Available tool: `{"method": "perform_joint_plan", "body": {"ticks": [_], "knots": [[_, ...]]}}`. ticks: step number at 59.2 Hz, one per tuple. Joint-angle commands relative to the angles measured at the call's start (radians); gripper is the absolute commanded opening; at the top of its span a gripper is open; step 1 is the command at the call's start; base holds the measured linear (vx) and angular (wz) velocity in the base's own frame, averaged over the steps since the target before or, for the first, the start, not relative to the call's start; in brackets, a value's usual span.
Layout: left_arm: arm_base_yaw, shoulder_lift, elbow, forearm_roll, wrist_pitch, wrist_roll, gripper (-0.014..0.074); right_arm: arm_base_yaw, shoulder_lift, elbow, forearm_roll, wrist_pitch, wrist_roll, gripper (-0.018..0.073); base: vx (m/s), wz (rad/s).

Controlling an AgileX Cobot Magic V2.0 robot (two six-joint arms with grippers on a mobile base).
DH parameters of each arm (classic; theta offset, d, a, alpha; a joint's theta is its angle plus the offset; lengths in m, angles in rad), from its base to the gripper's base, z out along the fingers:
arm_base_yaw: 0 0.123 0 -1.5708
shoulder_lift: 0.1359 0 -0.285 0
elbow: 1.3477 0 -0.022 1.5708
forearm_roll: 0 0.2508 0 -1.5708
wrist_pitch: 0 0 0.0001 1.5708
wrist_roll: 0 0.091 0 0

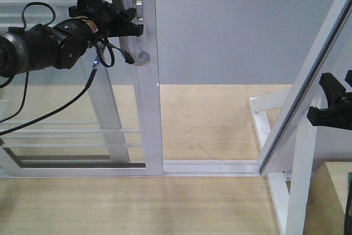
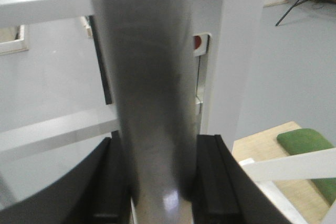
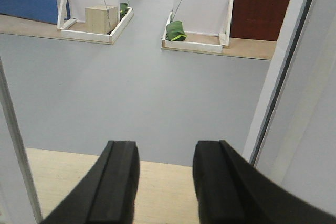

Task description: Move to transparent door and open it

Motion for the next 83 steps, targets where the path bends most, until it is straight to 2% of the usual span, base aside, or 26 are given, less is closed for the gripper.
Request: {"method": "perform_joint_plan", "body": {"ticks": [1,34,40,53,60,71,83], "knots": [[0.057,-0.08,-0.028,-0.067,-0.05,0.0,0.0363,-0.005,-0.011,-0.028,-0.006,-0.08,-0.002,0.0332,0.0,0.0],[0.169,-0.159,-0.024,-0.051,0.122,0.0,0.0363,-0.005,-0.011,-0.028,-0.006,-0.065,-0.002,0.0332,0.0,0.0],[0.187,-0.192,0.024,-0.052,0.113,0.0,0.0363,-0.005,-0.011,-0.028,-0.006,-0.065,-0.002,0.0332,0.0,0.0],[0.195,-0.342,0.31,-0.059,0.001,-0.008,0.0363,-0.005,-0.004,-0.028,-0.006,-0.063,-0.008,0.0332,0.0,0.0],[0.195,-0.477,0.491,-0.067,-0.066,-0.06,0.0363,-0.005,0.013,-0.028,-0.006,-0.064,-0.009,0.0332,0.0,0.0],[0.195,-0.767,0.749,-0.067,-0.104,-0.086,0.0363,-0.005,0.031,-0.028,-0.007,-0.051,-0.006,0.0332,0.0,0.0],[0.195,-1.118,0.912,-0.067,-0.102,-0.086,0.0363,-0.005,0.031,-0.028,-0.007,-0.051,-0.006,0.033,0.0,0.0]]}}
